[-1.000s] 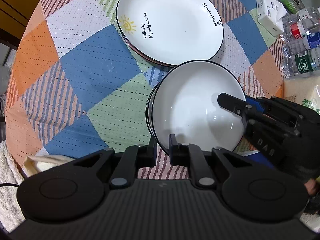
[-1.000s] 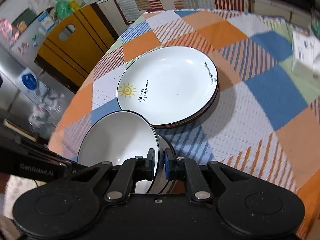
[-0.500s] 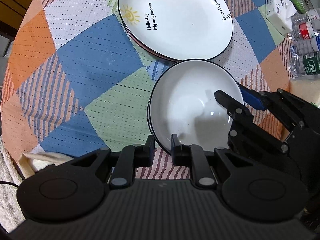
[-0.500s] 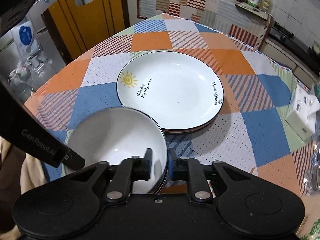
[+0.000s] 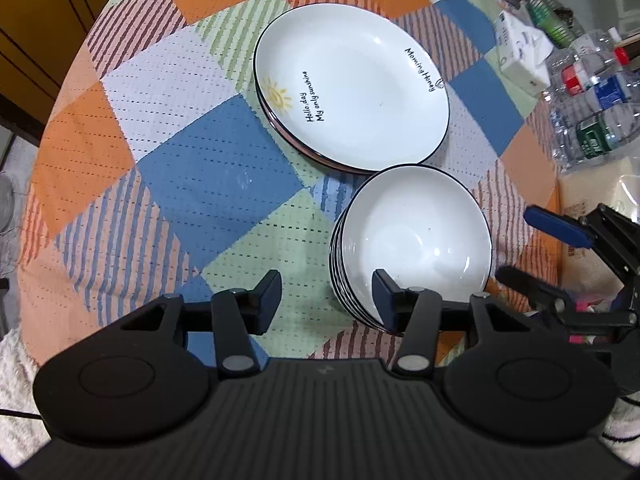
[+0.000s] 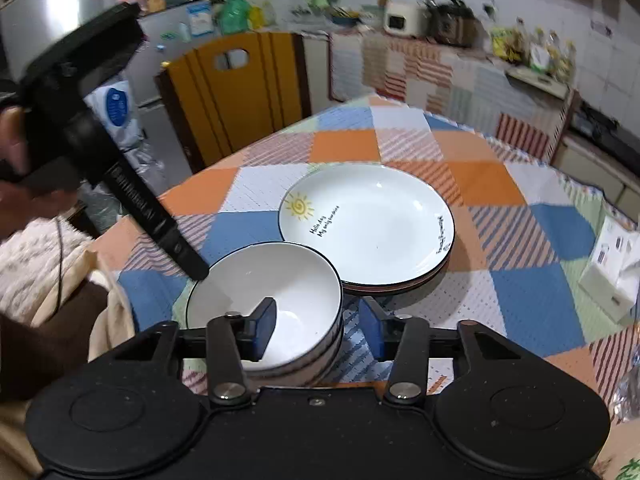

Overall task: Organize plates and bowls
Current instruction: 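Carry that bowl with both grippers onto the bowl stack, release, then grip the rim of the bowl stack with both grippers and lift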

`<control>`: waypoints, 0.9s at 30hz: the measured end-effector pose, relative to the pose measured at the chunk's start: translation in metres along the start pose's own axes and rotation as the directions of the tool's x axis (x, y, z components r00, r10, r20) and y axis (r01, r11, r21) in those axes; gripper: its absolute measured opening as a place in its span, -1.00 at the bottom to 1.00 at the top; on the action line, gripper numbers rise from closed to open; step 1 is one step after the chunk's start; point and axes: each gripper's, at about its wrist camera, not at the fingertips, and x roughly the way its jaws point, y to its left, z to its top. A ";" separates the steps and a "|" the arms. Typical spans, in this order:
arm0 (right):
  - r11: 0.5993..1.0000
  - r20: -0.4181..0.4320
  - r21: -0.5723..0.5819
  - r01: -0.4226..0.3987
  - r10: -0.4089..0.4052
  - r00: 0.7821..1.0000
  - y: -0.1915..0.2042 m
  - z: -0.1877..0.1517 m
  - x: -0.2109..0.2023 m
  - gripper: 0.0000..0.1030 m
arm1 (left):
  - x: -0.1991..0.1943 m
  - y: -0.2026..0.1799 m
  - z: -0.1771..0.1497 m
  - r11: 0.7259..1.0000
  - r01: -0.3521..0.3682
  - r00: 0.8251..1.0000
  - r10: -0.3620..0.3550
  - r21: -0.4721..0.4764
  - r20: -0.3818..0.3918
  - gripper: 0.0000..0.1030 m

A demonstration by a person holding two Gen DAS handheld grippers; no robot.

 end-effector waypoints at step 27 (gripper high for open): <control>0.978 -0.146 -0.166 -0.128 0.104 0.984 0.008 -0.075 0.089 0.45 | 0.039 0.002 -0.022 0.992 0.113 0.990 -0.118 0.060 0.078 0.23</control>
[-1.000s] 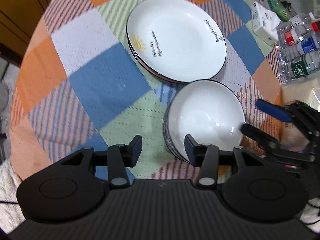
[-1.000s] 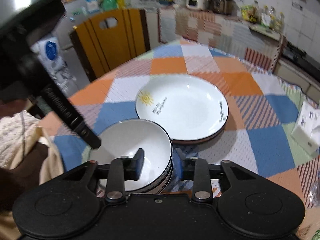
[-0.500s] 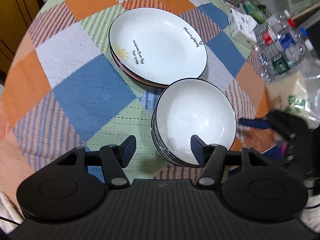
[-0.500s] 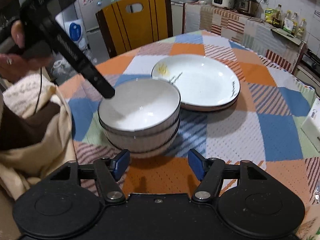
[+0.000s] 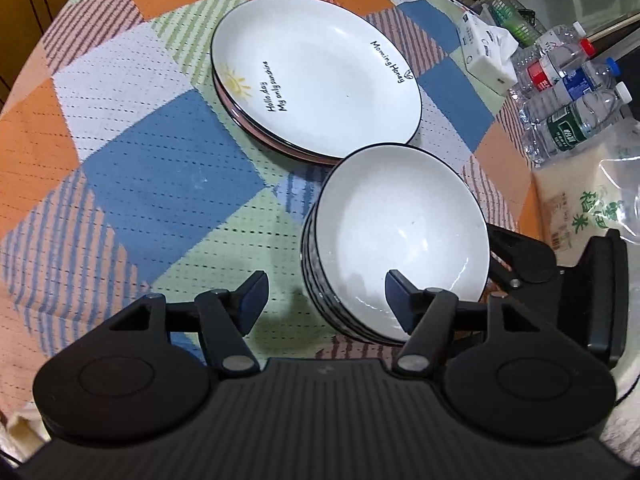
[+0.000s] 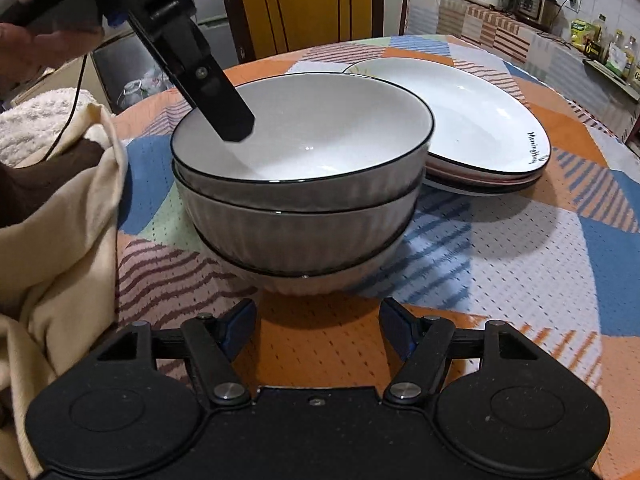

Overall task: Organize plates and bowls
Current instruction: 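Grip the rim of the bowl stack with both grippers and lift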

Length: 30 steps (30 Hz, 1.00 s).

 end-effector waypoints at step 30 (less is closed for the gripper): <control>0.988 0.193 0.102 0.118 -0.136 0.972 0.023 0.009 0.033 0.99 | 0.035 0.004 -0.003 0.998 0.050 0.998 -0.051 -0.036 -0.020 -0.09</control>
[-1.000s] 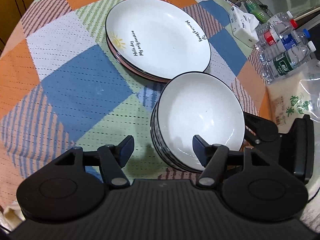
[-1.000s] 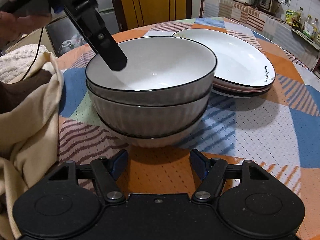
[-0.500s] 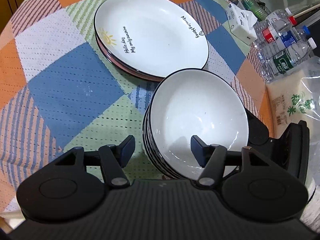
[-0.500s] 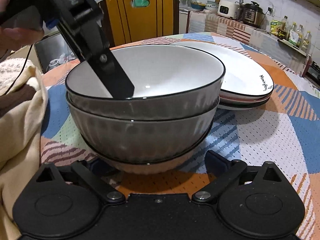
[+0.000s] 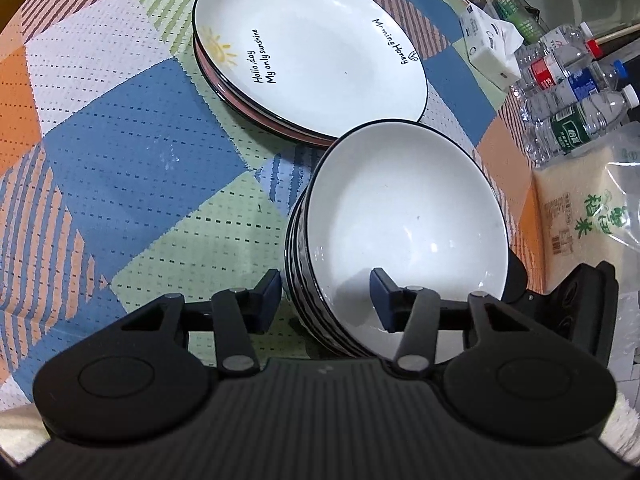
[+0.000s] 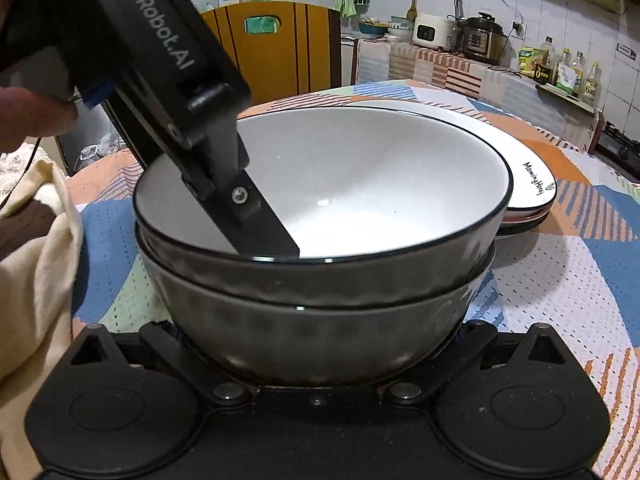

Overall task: Organize plates and bowls
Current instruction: 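Grip the rim of the bowl stack with both grippers and lift, then lower the bowl stack onto the sun plate stack, open both grippers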

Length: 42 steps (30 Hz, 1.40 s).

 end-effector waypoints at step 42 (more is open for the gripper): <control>0.986 0.120 0.087 0.145 -0.155 0.981 -0.027 0.089 0.022 0.99 | -0.036 -0.010 0.153 0.985 -0.083 0.996 0.077 0.151 0.043 -0.08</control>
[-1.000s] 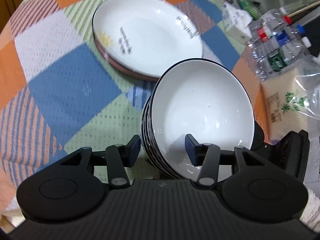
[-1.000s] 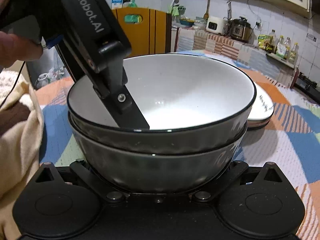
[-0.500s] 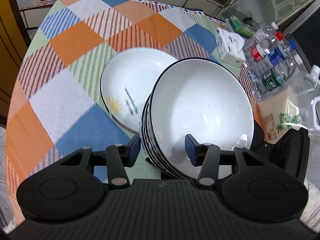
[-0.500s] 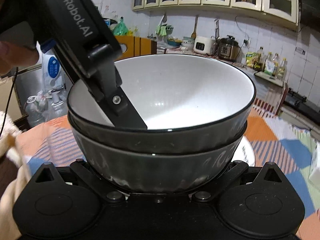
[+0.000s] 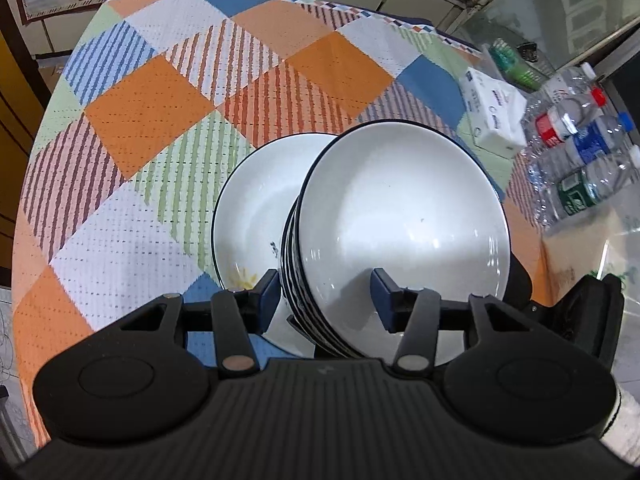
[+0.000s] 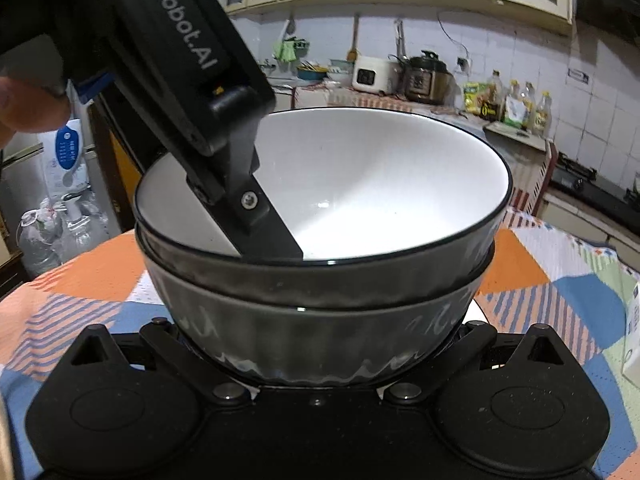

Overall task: Organize plates and bowls
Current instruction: 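Lower the bowl stack onto the sun plate stack, open both grippers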

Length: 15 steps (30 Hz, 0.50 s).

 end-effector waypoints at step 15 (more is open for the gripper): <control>0.998 -0.069 0.056 -0.004 0.008 0.998 -0.015 -0.002 0.031 0.99 | 0.031 0.014 0.011 0.997 -0.009 1.000 0.009 -0.070 0.007 -0.08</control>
